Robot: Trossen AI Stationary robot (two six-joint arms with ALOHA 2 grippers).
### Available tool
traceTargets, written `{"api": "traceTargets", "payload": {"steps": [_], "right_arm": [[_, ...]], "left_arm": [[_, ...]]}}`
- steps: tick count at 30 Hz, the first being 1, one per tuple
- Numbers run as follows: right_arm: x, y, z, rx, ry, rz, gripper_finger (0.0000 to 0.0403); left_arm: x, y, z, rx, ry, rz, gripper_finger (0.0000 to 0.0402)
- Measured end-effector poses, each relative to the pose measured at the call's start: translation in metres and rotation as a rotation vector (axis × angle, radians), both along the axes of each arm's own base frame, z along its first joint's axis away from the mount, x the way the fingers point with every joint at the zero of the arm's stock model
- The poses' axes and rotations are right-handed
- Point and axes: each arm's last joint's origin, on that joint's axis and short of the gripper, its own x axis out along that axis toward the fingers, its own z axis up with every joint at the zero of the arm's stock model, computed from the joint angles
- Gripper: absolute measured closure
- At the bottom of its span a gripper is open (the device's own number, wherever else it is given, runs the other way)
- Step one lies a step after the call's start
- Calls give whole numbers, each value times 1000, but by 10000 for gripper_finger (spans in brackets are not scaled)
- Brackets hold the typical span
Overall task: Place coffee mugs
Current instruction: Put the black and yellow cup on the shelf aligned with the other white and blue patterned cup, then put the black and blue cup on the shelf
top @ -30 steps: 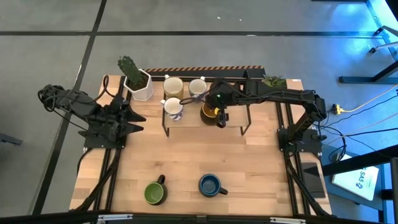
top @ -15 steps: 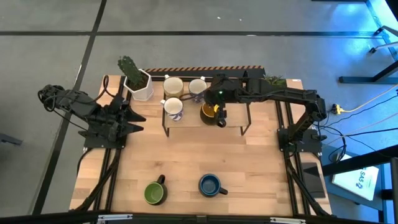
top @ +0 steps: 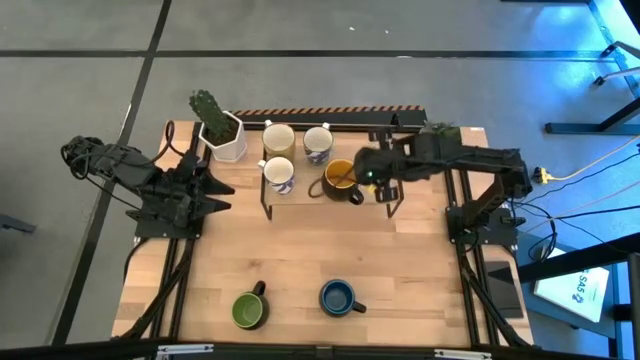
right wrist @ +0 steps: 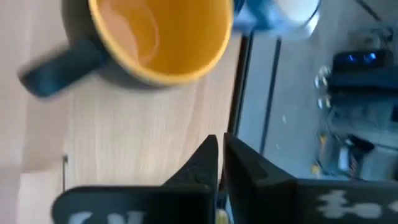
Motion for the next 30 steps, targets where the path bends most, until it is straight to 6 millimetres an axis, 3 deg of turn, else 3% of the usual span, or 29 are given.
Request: {"api": "traceTargets", "payload": {"steps": [10, 25, 30], "right_arm": [[19, 7, -52, 91, -17, 23, 398], [42, -13, -46, 125, -248, 48, 402], [40, -16, -45, 111, -237, 49, 402]], "left_arm": [[0, 1, 0, 15, -3, 19, 139], [0, 1, 0, 15, -3, 20, 139], [0, 1, 0, 16, -3, 20, 139]]}}
